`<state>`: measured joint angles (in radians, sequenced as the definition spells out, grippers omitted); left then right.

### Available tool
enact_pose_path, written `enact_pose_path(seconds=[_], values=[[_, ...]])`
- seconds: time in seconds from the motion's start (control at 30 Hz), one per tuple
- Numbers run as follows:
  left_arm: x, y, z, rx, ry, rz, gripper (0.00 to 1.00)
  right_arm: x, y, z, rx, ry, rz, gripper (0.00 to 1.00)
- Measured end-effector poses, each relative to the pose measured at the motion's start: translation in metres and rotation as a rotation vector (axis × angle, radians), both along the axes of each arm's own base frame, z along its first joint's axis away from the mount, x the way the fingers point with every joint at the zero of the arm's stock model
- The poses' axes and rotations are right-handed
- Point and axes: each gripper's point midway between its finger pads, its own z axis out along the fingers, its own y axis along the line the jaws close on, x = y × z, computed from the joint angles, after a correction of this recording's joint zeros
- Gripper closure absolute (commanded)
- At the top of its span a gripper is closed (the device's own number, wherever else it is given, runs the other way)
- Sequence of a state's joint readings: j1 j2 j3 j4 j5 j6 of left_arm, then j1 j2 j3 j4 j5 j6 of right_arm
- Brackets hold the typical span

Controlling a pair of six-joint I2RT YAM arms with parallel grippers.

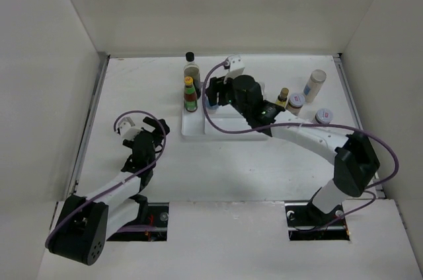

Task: Organize the condiment bottles

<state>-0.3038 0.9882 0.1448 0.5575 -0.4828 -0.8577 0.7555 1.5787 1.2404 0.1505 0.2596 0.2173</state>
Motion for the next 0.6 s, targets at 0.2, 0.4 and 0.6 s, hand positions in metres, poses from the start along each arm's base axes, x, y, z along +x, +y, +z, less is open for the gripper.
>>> enact_pose_path(seconds=[0.2, 0.4, 0.6], values=[[-0.001, 0.007, -0.005, -0.030, 0.019, 0.032, 0.00, -0.033, 0.056, -0.036, -0.037, 0.061, 0.143, 0.46], [-0.001, 0.004, -0.006, -0.044, 0.022, 0.019, 0.00, -0.038, 0.091, -0.082, -0.097, 0.123, 0.203, 0.46], [-0.001, 0.002, -0.015, -0.043, 0.052, 0.003, 0.00, -0.036, 0.101, -0.114, -0.143, 0.151, 0.211, 0.41]])
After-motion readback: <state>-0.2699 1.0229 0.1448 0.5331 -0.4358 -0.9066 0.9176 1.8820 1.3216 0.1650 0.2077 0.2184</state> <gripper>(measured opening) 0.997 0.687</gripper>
